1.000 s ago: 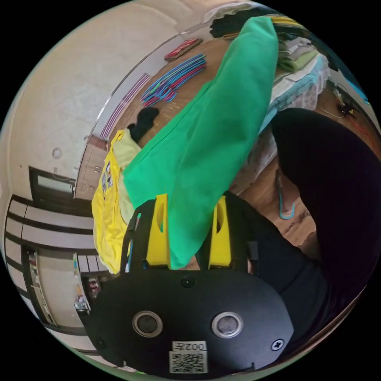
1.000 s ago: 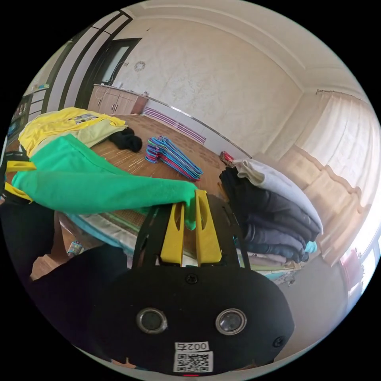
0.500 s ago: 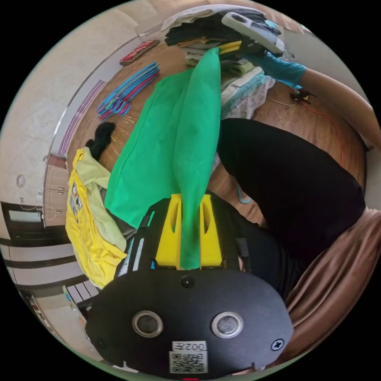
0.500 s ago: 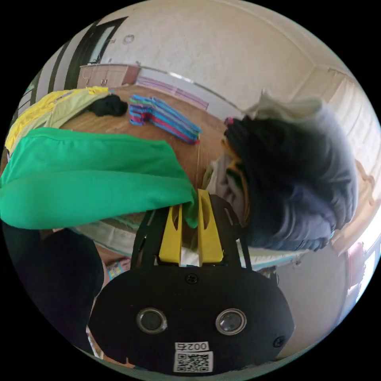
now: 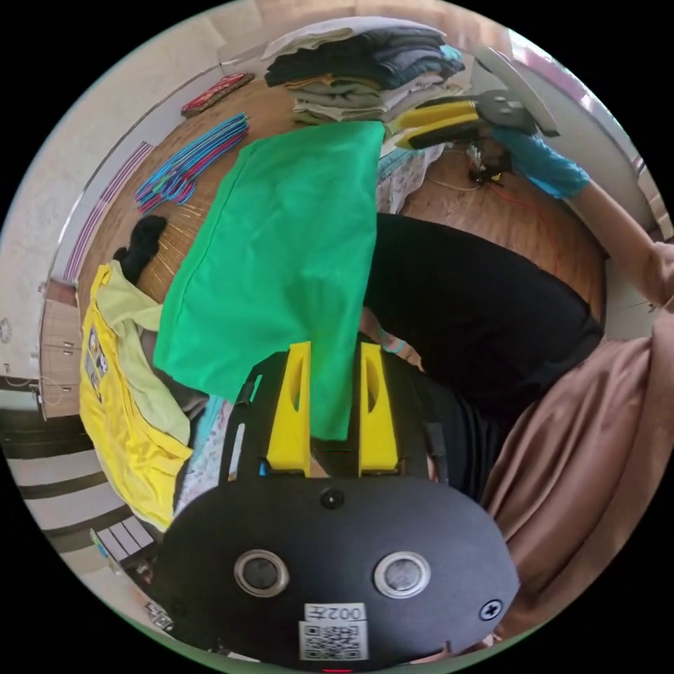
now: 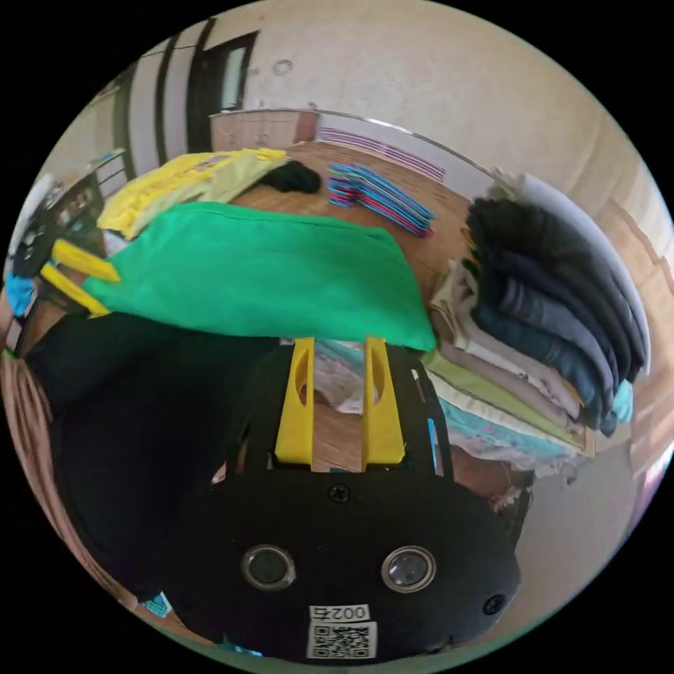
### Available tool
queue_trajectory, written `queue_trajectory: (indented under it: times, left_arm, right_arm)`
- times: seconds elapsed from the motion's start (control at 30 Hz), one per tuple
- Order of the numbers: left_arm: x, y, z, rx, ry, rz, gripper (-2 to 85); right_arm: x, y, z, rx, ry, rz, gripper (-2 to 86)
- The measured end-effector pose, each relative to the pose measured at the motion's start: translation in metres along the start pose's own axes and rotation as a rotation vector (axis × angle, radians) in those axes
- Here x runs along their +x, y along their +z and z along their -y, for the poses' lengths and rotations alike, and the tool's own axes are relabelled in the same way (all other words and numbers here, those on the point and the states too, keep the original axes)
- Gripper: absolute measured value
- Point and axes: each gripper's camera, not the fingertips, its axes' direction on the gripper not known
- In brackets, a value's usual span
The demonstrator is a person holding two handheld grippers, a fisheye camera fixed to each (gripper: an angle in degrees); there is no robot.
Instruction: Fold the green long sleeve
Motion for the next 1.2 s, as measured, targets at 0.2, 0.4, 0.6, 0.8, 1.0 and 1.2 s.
queue_trajectory:
  times: [0.2,0.4,0.6,0.8,1.0,1.2]
  left_arm:
    - [-0.032,0.004,-0.069,0.056,-0.141,-0.041,8.2]
    - [-0.052,0.02,-0.108,0.099,-0.236,-0.09,8.0]
    - [-0.068,0.034,-0.13,0.17,-0.259,-0.189,2.5]
    - [-0.074,0.026,-0.146,0.212,-0.209,-0.215,-0.8]
    - [-0.07,0.011,-0.16,0.28,-0.155,-0.256,-0.6]
    - [-0.074,0.004,-0.187,0.302,-0.135,-0.121,7.9]
  right_arm:
    - [-0.085,-0.035,0.034,0.126,-0.273,0.312,11.9]
    - [-0.165,-0.045,0.068,0.152,-0.492,0.481,13.1]
    - [-0.217,-0.043,0.079,0.077,-0.624,0.495,13.9]
    - [-0.253,-0.057,0.083,0.092,-0.694,0.351,15.0]
    - [-0.278,-0.068,0.088,0.142,-0.694,0.16,9.9]
    - [-0.265,-0.093,0.096,0.203,-0.601,0.203,0.0]
